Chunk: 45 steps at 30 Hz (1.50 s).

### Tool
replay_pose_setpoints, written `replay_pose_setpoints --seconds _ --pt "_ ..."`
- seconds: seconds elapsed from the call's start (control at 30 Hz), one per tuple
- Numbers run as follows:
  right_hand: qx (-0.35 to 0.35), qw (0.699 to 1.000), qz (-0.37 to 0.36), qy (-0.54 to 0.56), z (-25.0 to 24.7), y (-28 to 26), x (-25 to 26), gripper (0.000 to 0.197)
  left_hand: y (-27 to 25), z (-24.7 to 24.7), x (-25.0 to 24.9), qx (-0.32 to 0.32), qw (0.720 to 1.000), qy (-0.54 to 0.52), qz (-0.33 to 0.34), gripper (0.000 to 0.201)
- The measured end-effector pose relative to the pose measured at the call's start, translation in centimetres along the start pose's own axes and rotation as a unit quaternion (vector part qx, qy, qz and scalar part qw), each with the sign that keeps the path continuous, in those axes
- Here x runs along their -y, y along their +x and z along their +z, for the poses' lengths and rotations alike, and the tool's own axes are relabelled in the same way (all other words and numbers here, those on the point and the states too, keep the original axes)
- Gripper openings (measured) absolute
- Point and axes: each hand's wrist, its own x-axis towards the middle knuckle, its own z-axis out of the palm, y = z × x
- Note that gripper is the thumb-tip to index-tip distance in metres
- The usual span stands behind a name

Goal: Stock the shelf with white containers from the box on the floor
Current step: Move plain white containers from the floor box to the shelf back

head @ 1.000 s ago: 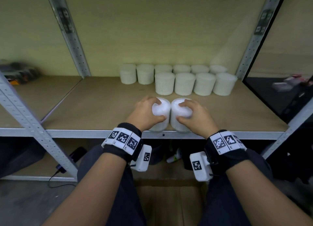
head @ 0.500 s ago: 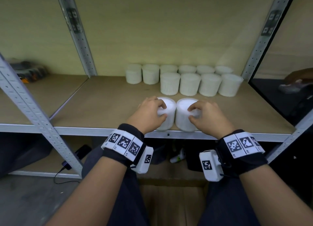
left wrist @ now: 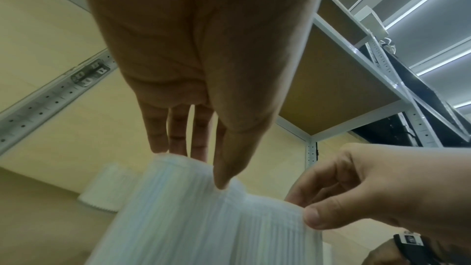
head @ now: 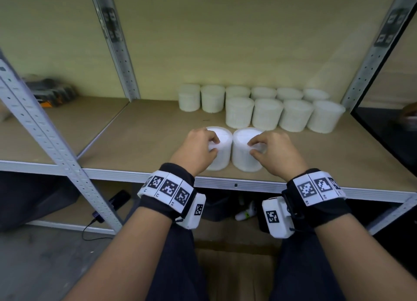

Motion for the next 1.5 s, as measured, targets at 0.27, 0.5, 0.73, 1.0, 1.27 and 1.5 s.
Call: replay_pose_setpoints --seconds 0.27,0.5,0.73,1.0,1.27,1.5 --pt "0.029 0.999 -0.033 -0.021 1.8 5.5 2.7 0.026 3.4 -0.9 3.9 -0.016 0.999 0.012 -0.042 0.023" --pt "0.049 0.996 -0.056 -0.039 3.7 10.9 4.6 0.029 7.3 -1.8 7.3 -0.023 0.997 0.022 -0.066 0.023" --pt "0.055 0.994 -0.07 -0.059 5.7 15.9 5.0 0.026 11.1 -1.8 10.3 -0.019 0.997 0.018 -0.068 0.021" --pt "0.044 0.994 -0.075 -0.06 7.3 19.6 4.2 0.026 14.6 -1.5 12.1 -0.03 0.998 0.003 -0.057 0.021" --pt "0.028 0.995 -0.088 -0.048 7.3 20.4 3.6 0.027 16.4 -1.3 12.7 -0.031 0.999 0.002 -0.036 0.02" --pt "0.031 0.995 -0.089 -0.026 7.4 20.0 3.6 0.03 16.5 -1.3 12.5 -0.014 0.999 0.013 -0.046 0.023"
